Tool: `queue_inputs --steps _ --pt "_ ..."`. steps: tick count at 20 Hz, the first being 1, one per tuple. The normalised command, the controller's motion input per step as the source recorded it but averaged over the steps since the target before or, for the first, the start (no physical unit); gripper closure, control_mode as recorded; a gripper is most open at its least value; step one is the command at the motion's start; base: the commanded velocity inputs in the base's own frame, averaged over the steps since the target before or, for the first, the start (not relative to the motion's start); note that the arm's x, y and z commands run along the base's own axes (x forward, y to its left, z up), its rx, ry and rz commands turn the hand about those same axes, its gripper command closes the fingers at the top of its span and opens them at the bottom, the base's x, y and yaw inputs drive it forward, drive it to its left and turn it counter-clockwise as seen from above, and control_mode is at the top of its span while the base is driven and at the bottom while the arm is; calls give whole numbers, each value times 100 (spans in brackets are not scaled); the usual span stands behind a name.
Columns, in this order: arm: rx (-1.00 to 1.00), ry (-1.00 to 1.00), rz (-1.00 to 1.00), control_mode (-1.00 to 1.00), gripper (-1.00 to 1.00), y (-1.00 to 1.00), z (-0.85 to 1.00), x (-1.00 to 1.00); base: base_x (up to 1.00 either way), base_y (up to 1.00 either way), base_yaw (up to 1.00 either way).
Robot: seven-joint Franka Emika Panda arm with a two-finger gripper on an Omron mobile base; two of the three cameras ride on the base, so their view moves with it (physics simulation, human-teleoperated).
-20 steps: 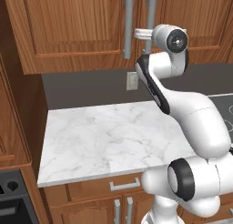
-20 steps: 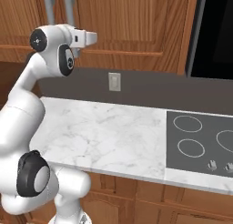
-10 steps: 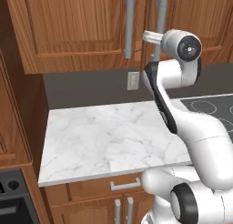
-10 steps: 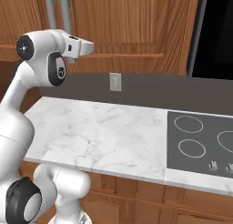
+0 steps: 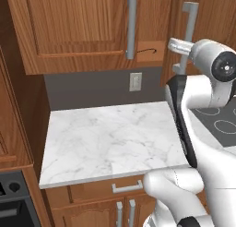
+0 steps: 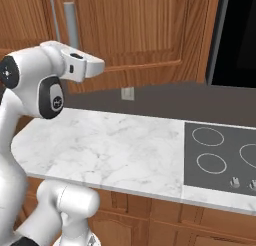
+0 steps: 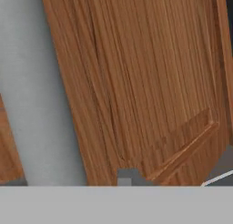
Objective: Open the cabinet and move the ladle to the pot. Then close the cabinet.
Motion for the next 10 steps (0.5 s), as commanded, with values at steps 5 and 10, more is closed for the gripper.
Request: queue_inputs --steps 5,10 --pt "0 -1 -6 -100 100 -100 0 -100 0 0 0" --pt "0 0 -4 -100 100 -84 0 -86 0 0 0"
